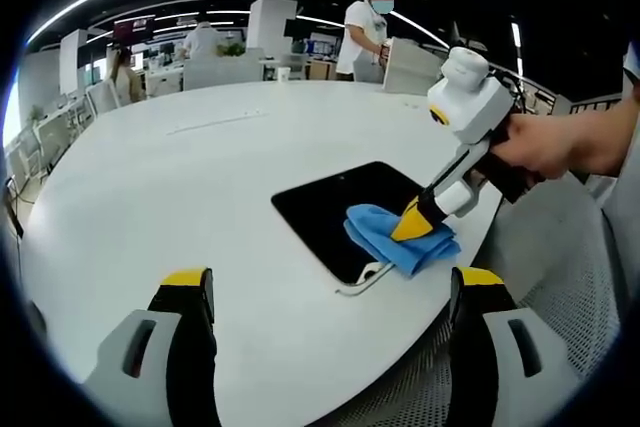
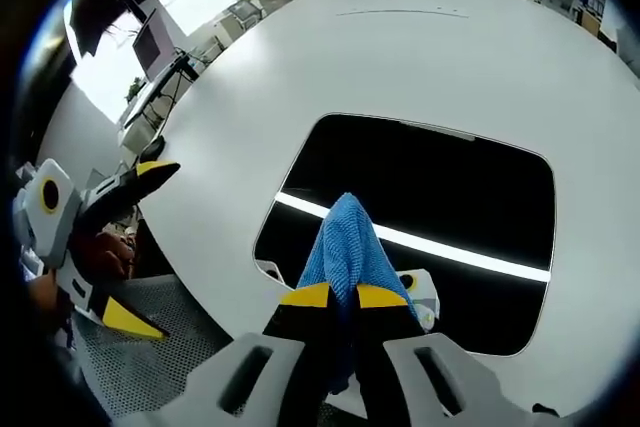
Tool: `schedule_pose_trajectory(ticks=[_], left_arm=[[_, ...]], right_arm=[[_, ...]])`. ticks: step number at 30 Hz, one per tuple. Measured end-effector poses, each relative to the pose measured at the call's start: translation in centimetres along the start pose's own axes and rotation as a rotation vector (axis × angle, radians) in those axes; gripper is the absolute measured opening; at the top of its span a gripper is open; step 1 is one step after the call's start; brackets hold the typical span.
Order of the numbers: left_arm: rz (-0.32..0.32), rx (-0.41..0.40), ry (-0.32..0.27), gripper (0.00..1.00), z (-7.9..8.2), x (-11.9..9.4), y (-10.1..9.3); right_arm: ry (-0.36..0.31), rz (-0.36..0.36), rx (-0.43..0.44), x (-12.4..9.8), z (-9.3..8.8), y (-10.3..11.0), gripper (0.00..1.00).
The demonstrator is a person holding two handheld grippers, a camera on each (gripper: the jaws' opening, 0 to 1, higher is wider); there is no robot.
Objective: Wipe the mirror surface with the cleaning cloth until all visible marks leave the cleaned area.
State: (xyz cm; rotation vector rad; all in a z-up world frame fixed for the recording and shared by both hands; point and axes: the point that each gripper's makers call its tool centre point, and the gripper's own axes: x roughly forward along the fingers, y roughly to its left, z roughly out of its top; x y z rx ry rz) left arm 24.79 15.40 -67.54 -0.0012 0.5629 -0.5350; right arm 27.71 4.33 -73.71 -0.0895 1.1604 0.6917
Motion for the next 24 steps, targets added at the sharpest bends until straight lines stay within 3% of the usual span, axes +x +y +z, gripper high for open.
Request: schedule_pose_trajectory(ticks=[13, 24], left_arm=[[0.003, -0.003, -0.004, 0.97, 0.1, 0.0, 0.1], [0.004, 0.000, -0.012, 0.96, 0.2, 0.0, 0.1]], right_arm=[[0.001, -0.019, 0.025, -0.6, -0.3, -1.7, 0.02], [-0.001, -0.039, 0.049, -0.5, -0.2, -1.6, 0.02]])
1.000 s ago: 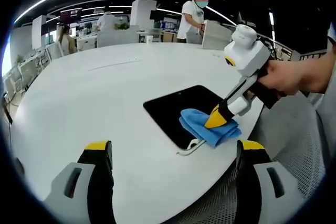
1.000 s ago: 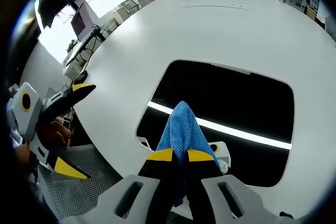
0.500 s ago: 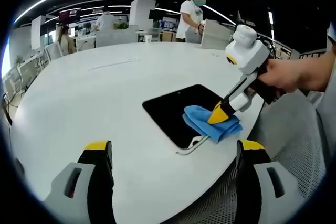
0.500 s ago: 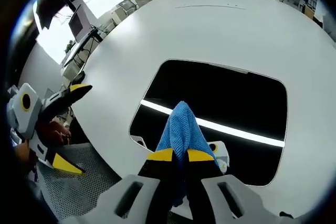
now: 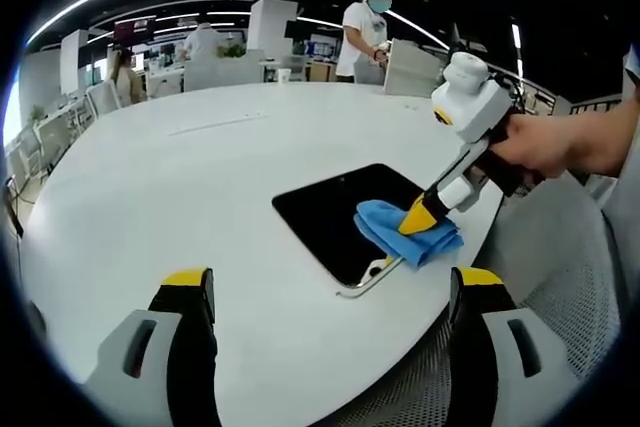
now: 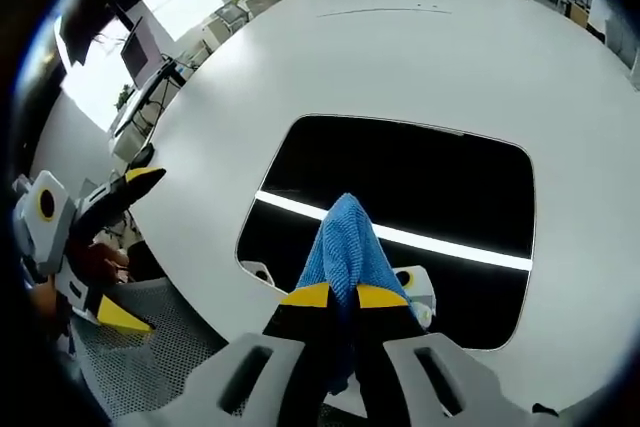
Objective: Wipe the mirror surface with the cleaning cloth until all visible marks leave the cleaned area.
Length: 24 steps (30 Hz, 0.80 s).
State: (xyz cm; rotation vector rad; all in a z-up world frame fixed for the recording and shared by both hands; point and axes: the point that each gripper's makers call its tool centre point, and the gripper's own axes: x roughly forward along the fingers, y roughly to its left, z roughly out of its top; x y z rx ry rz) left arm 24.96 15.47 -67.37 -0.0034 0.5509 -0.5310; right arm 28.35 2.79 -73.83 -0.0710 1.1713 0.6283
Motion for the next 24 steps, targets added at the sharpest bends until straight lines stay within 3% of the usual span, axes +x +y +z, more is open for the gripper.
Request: schedule_pose_trajectory(ticks=[13, 24], left_arm=[[0.022, -0.038, -0.061, 0.99, 0.9, -0.4, 0.5], [0.015, -0.036, -0.052, 0.99, 0.7, -0.4, 0.3]], right_arm=[[-0.010, -0.047, -0.049, 0.9, 2.3, -0.4, 0.02], [-0.016, -0.068, -0.069, 1.9, 4.6, -1.1, 0.02]])
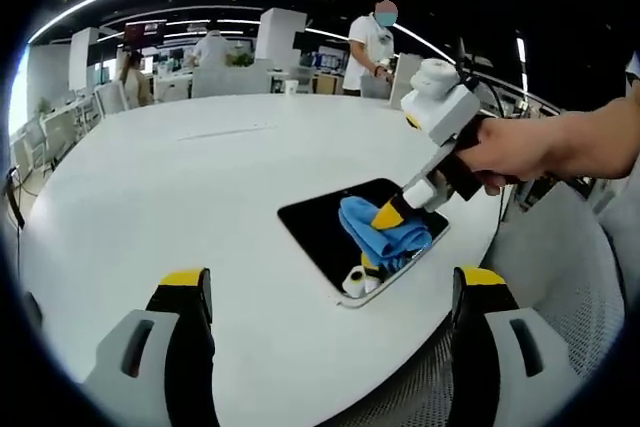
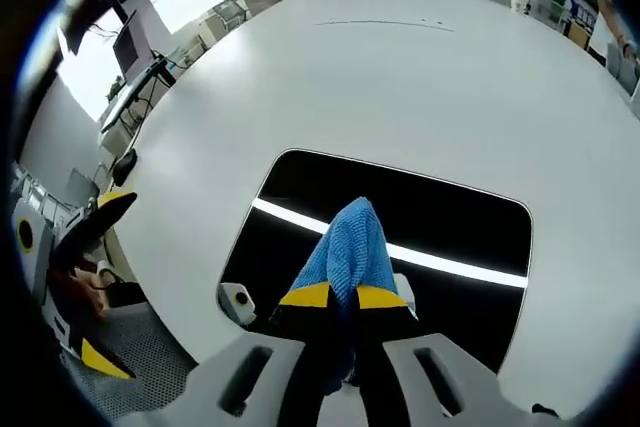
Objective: Wipe the mirror surface with the cleaning cloth until all visible marks leave the cleaned area.
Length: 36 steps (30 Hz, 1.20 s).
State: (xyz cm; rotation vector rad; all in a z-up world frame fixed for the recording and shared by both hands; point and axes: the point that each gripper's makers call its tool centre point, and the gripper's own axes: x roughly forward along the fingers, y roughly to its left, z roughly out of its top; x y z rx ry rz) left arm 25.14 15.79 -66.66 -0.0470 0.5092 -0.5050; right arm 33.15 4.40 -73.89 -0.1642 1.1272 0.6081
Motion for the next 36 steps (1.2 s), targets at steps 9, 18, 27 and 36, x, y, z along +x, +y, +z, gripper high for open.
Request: schedule_pose_trajectory(ticks=[9, 18, 27, 36], left_arm=[[0.016, -0.021, -0.015, 0.99, 0.0, 0.0, 0.6], [0.005, -0.021, -0.003, 0.99, -0.3, 0.2, 0.5], [0.012, -0.008, -0.003, 0.99, -0.3, 0.1, 0.5], [0.008, -0.006, 0.003, 0.99, -0.3, 0.1, 0.4]], right_arm=[[0.006, -0.017, -0.021, 0.8, 1.7, -0.6, 0.02], [0.008, -0.027, -0.030, 1.0, 2.5, -0.9, 0.02], [0.005, -0.033, -0.043, 1.4, 3.3, -1.1, 0.02], [0.016, -0.044, -0.053, 1.8, 4.3, -1.4, 0.02]])
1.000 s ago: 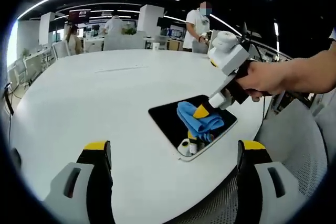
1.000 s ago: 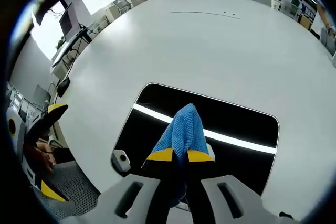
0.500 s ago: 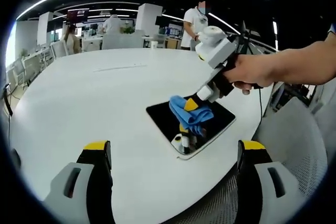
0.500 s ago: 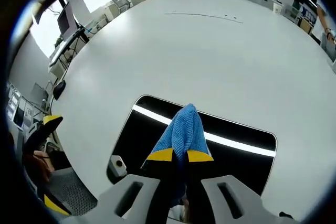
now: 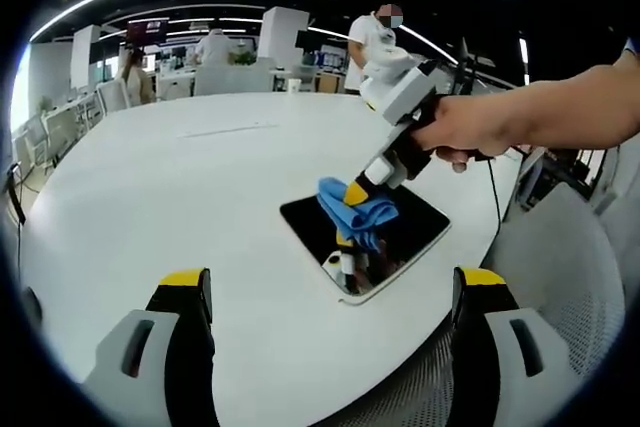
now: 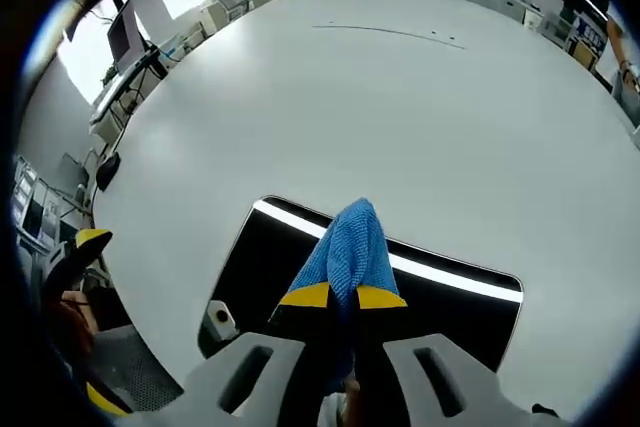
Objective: Wipe the mirror surface with the cleaning cloth until all visible marks leave the cleaned area.
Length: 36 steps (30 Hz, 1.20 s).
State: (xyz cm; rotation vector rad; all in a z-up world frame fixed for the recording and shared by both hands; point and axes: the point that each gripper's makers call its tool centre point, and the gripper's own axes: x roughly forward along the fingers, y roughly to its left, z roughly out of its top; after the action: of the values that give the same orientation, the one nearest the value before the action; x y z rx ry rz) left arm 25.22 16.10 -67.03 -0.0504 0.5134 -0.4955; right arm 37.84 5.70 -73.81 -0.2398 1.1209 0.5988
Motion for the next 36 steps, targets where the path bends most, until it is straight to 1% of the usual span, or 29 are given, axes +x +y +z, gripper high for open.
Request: schedule_pose_trajectory(ticks=[5, 12, 18, 21, 25, 36], left_arm=[[0.001, 0.003, -0.002, 0.99, 0.0, 0.0, 0.1], [0.003, 0.001, -0.001, 0.99, 0.1, 0.0, 0.1], [0.002, 0.003, 0.010, 0.99, -0.1, 0.0, 0.1], [0.001, 0.005, 0.009, 0.99, 0.0, 0.0, 0.0], [0.007, -0.004, 0.000, 0.99, 0.1, 0.0, 0.2], [0.013, 0.004, -0.006, 0.99, 0.2, -0.1, 0.3]], right_arm=[[-0.002, -0.003, -0.003, 0.1, 0.4, -0.1, 0.02], [-0.004, -0.002, 0.018, 0.5, 1.2, -0.5, 0.02], [0.005, -0.019, -0.003, 0.8, 1.8, -0.6, 0.02], [0.004, -0.026, -0.007, 0.9, 2.0, -0.7, 0.02], [0.010, -0.012, -0.007, 0.8, 1.9, -0.8, 0.02], [-0.003, -0.007, -0.027, 0.7, 1.7, -0.7, 0.02]])
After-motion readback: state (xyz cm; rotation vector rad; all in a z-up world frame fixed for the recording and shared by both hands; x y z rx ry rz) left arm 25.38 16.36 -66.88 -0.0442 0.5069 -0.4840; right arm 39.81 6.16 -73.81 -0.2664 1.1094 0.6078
